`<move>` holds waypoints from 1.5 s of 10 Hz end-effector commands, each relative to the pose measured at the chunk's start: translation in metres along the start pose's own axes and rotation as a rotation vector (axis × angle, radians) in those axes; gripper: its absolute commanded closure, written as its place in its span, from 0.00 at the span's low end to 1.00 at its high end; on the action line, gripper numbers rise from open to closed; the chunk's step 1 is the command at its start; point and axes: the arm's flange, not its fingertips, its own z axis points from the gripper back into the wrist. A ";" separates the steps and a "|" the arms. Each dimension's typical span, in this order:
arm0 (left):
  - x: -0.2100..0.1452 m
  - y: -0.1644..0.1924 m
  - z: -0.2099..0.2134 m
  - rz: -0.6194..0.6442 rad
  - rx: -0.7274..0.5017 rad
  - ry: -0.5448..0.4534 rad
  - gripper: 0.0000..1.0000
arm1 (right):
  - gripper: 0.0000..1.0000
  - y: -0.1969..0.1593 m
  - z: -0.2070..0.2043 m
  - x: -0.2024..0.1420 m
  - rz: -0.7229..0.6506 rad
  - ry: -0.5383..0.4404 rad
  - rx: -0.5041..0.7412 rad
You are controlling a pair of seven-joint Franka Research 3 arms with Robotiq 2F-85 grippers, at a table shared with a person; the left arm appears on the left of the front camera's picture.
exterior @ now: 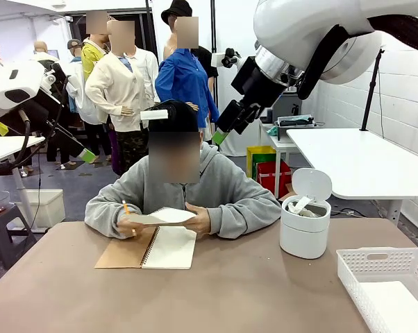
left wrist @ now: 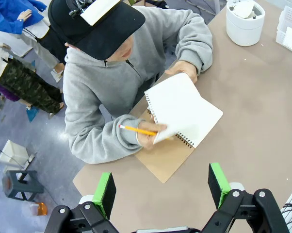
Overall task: Sort the paper based on its condition.
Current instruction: If a person hands you a paper, place it in the Organizing basket , and if it's crumpled, put it in the Trash can.
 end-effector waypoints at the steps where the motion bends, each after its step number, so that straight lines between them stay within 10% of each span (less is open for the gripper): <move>1: -0.001 0.001 0.000 0.002 0.000 -0.001 0.00 | 0.00 -0.001 -0.001 0.003 0.001 0.003 -0.006; 15: -0.001 0.001 0.000 0.002 0.000 -0.001 0.00 | 0.00 -0.001 -0.001 0.003 0.001 0.003 -0.006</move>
